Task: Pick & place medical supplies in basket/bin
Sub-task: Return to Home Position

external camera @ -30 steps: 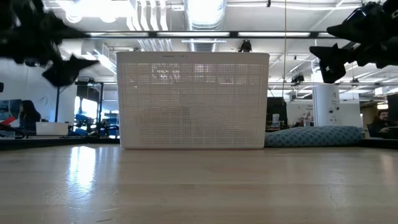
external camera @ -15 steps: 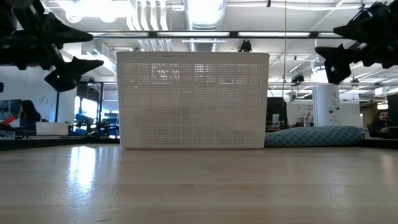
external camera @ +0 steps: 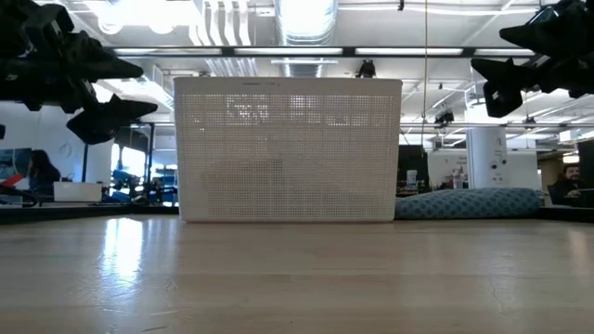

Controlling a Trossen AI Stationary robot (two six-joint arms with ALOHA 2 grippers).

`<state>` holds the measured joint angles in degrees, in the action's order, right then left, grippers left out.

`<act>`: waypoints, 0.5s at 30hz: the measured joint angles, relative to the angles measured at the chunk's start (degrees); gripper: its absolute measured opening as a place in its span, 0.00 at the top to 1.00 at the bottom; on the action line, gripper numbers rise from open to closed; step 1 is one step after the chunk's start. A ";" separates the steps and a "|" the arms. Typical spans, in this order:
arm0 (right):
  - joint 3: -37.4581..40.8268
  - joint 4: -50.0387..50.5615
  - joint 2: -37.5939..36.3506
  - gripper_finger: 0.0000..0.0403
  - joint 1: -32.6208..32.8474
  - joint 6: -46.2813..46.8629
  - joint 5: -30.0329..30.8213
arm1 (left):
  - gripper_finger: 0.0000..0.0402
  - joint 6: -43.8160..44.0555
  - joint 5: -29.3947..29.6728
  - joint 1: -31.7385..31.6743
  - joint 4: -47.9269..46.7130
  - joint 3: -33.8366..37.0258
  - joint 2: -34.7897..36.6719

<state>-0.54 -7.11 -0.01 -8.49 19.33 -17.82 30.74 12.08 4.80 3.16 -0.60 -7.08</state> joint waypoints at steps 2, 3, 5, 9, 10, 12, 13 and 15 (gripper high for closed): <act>0.00 0.04 0.00 0.46 -0.29 0.11 -0.08 | 0.36 0.00 0.02 0.00 0.02 0.00 -1.18; 0.00 0.01 0.00 0.46 -0.55 0.11 -0.08 | 0.36 0.02 0.04 0.00 0.11 0.00 -1.86; 0.00 -0.09 0.00 0.46 -0.90 0.14 -0.05 | 0.36 0.01 0.01 0.00 -0.01 0.00 -3.11; 0.00 -0.07 0.03 0.46 -1.16 0.14 -0.07 | 0.36 0.00 0.03 0.00 0.00 0.00 -5.54; 0.00 -0.13 0.27 0.46 -1.16 0.12 -0.07 | 0.36 0.01 0.04 0.00 0.00 0.00 -6.10; 0.00 0.02 0.76 0.46 -1.16 0.14 -0.07 | 0.36 0.02 0.04 0.00 0.04 0.00 -7.31; 0.00 0.07 0.99 0.46 -1.16 0.12 -0.07 | 0.36 0.01 0.02 0.00 0.01 0.00 -7.86; 0.00 -0.06 1.42 0.46 -1.16 0.13 -0.07 | 0.36 0.00 0.04 0.00 0.03 0.00 -8.99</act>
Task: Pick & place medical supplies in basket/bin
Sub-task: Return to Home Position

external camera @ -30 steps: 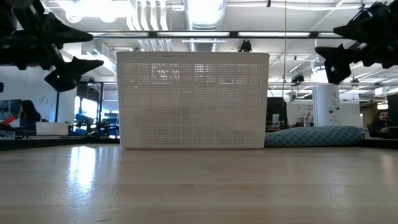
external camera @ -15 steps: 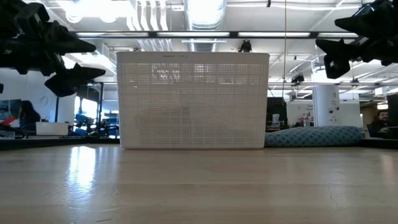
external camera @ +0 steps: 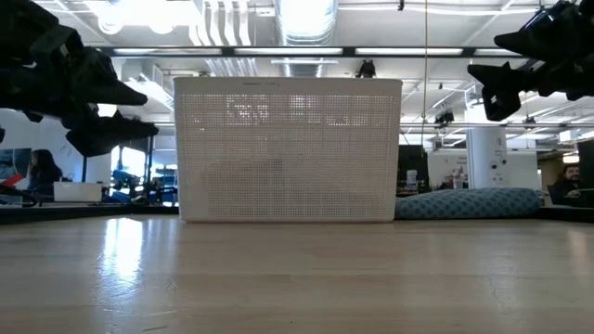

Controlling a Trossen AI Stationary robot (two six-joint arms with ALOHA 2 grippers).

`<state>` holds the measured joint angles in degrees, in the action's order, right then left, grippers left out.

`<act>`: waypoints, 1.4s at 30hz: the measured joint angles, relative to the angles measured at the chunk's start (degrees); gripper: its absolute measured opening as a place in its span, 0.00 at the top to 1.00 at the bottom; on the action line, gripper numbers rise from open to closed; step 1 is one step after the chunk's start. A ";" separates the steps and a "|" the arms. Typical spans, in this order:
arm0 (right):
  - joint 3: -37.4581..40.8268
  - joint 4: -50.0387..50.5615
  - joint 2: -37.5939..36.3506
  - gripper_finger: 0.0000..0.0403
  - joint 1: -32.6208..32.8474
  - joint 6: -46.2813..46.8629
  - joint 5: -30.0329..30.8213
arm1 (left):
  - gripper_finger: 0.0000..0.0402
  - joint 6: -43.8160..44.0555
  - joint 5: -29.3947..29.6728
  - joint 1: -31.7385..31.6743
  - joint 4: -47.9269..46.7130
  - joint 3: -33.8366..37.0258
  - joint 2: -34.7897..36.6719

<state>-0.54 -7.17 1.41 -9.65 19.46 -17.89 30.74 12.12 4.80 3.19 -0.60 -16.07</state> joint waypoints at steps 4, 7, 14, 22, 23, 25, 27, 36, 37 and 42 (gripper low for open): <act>0.00 0.02 0.61 0.46 0.00 -0.01 0.00 | 0.36 0.01 0.00 0.00 0.01 0.00 -2.13; 0.00 0.08 0.70 0.46 0.00 -0.01 0.00 | 0.36 0.02 0.00 0.00 0.01 0.00 -3.61; 0.00 0.06 0.68 0.46 0.00 -0.02 0.00 | 0.36 0.00 0.00 0.00 0.01 0.00 -6.52; 0.00 0.06 0.65 0.46 0.52 0.01 0.11 | 0.36 0.00 0.00 0.00 0.01 -0.02 -8.91; 0.00 0.06 0.67 0.46 1.35 -0.01 0.09 | 0.36 0.02 0.00 0.00 0.01 -0.02 -9.15; 0.00 0.06 0.68 0.46 3.37 -0.02 0.02 | 0.36 0.00 0.00 0.00 0.01 -0.02 -9.57; 0.00 0.06 0.63 0.46 4.97 -0.02 0.01 | 0.36 0.01 0.01 -0.01 0.01 -0.02 -9.92; 0.00 0.04 0.63 0.46 5.75 -0.02 -0.02 | 0.36 0.01 0.02 0.00 0.02 -0.02 -10.57; 0.00 0.04 0.63 0.46 5.75 -0.02 -0.02 | 0.36 0.01 0.01 -0.01 0.01 -0.02 -10.57; 0.00 0.04 0.63 0.46 5.75 -0.02 -0.02 | 0.36 0.00 0.00 -0.02 0.03 -0.02 -10.57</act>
